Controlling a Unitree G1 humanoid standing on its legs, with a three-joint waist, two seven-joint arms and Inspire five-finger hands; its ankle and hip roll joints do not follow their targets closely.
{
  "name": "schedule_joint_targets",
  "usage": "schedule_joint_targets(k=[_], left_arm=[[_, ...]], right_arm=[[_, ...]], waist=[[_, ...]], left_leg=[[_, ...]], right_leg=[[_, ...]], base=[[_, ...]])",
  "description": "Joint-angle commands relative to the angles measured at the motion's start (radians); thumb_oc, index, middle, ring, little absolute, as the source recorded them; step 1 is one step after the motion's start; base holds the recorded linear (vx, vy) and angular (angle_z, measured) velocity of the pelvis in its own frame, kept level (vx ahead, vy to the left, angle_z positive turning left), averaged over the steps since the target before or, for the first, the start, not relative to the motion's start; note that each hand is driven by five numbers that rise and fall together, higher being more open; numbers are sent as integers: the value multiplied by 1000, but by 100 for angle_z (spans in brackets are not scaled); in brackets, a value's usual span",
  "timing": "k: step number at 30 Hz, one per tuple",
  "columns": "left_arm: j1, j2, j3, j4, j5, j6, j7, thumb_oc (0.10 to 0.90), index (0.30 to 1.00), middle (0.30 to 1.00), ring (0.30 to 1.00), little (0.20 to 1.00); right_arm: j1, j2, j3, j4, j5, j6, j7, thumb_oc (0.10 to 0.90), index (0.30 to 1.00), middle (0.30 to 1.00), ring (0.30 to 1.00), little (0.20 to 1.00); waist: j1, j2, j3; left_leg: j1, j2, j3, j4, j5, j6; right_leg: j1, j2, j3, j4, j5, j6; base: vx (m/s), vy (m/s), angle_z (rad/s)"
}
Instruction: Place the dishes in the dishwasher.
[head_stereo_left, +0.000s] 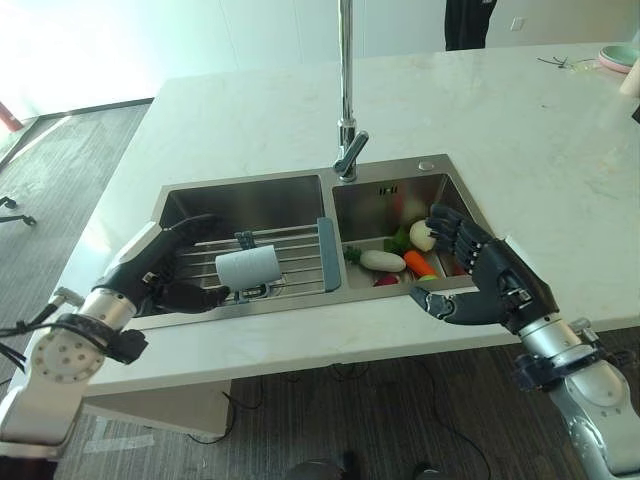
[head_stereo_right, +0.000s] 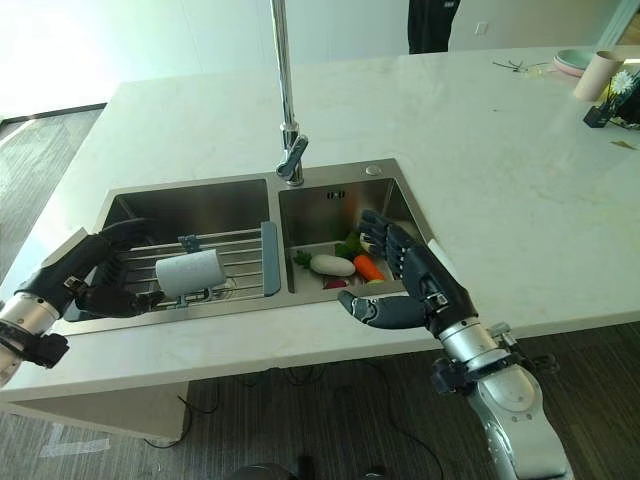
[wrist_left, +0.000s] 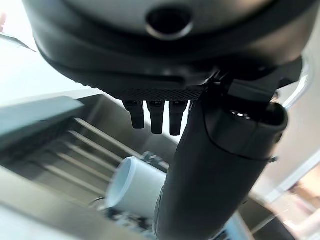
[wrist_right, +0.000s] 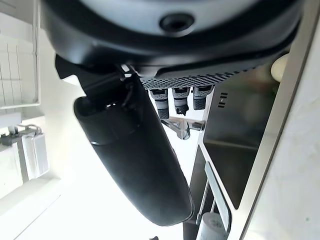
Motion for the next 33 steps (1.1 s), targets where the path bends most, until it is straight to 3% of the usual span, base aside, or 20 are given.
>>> schedule_joint_targets(k=[1,7,18,33], left_arm=[[-157,63,48,13,38,1,-23,800,900,900,900,900],[-217,127,11,106,62,5,-58,800,900,900,900,900],[-329,162,-27,222,3,-47,-14,800,900,900,900,900],[-427,141,-103,214,2,-29,-8,800,900,900,900,900]], right_arm=[[-133,-38,-7,-11,45,-92,-6,800,900,900,900,900],[-142,-70,-2,5,60,-106,-5,800,900,900,900,900],[-140,-74,1,3,53,-108,-3,800,900,900,900,900],[-147,-71,1,5,36,-111,-7,800,900,900,900,900]], waist=[[-5,22,-64],[-10,29,-69],[-26,31,-75],[-40,26,-78]], left_leg=[[44,120,77,10,-122,-99],[38,122,84,10,-118,-105],[36,128,91,10,-116,-111],[37,133,96,10,-119,-112]], right_leg=[[-42,23,-11,84,-125,41],[-43,24,-8,84,-129,44],[-41,32,3,84,-137,44],[-42,45,22,84,-145,41]], base=[[-25,36,1],[0,0,0],[-1,0,0],[-3,-4,-2]])
